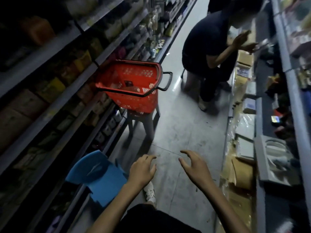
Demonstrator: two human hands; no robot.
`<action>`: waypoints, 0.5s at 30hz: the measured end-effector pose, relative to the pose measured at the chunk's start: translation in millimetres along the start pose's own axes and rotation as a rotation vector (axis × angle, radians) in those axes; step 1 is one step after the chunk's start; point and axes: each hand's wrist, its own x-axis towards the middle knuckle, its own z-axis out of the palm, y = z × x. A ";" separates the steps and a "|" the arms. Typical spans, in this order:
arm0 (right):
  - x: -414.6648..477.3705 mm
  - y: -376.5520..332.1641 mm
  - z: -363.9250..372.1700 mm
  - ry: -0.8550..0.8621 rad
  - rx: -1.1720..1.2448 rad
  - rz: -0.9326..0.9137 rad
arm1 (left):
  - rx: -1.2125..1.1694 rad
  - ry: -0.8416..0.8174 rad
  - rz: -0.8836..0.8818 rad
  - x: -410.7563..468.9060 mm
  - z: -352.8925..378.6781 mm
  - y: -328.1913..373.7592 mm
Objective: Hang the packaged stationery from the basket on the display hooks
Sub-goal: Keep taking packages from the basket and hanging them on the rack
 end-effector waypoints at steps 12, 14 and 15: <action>168.4 -67.6 23.2 -0.074 0.026 0.042 | 0.202 0.130 0.025 248.6 -82.7 -68.1; 192.1 -71.7 19.0 -0.083 0.031 0.035 | 0.192 0.217 0.019 287.4 -91.6 -64.8; 207.2 -72.4 17.3 -0.086 0.036 0.030 | 0.204 0.202 0.006 307.0 -95.0 -62.8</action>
